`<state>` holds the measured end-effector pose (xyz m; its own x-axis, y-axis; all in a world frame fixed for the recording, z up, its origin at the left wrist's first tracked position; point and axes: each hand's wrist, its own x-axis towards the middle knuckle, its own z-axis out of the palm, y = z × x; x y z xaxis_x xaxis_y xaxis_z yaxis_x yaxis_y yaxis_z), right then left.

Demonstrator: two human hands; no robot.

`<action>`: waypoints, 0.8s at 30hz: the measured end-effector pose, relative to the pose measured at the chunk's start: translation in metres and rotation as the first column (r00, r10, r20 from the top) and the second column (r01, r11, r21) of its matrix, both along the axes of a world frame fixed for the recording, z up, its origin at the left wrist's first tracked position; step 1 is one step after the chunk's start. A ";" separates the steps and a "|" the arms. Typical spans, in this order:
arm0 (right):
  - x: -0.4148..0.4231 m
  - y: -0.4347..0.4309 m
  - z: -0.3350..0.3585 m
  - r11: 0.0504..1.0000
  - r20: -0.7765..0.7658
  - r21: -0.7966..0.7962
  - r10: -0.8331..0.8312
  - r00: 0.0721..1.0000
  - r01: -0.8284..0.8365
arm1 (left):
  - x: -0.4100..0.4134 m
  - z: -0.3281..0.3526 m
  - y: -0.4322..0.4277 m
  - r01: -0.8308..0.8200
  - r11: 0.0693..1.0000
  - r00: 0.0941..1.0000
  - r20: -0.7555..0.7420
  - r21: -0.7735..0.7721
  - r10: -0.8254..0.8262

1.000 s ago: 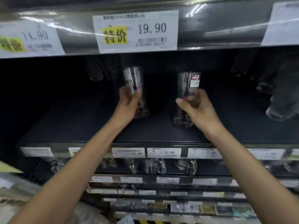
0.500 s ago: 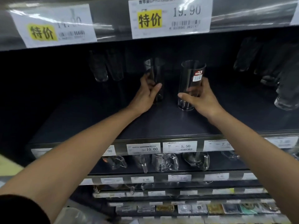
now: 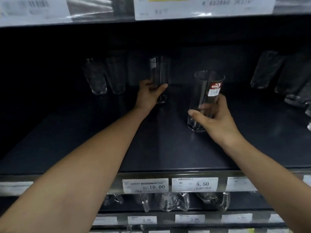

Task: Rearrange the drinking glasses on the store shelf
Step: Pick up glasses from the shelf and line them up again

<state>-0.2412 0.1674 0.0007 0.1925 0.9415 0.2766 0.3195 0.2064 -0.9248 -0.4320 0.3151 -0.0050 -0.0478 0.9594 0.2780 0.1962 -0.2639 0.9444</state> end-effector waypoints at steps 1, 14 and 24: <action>0.000 0.000 0.000 1.000 -0.004 0.003 0.000 1.000 0.000 | 0.002 0.001 0.006 -0.001 1.000 1.000 0.022 -0.010 0.002; 0.001 -0.004 -0.004 1.000 0.007 0.020 0.002 1.000 -0.003 | 0.015 0.003 0.056 -0.127 0.992 0.990 -0.066 0.017 0.128; 0.001 -0.003 -0.002 1.000 0.049 0.026 0.002 0.999 -0.003 | 0.018 0.002 0.074 -0.155 0.988 0.982 -0.103 0.027 0.157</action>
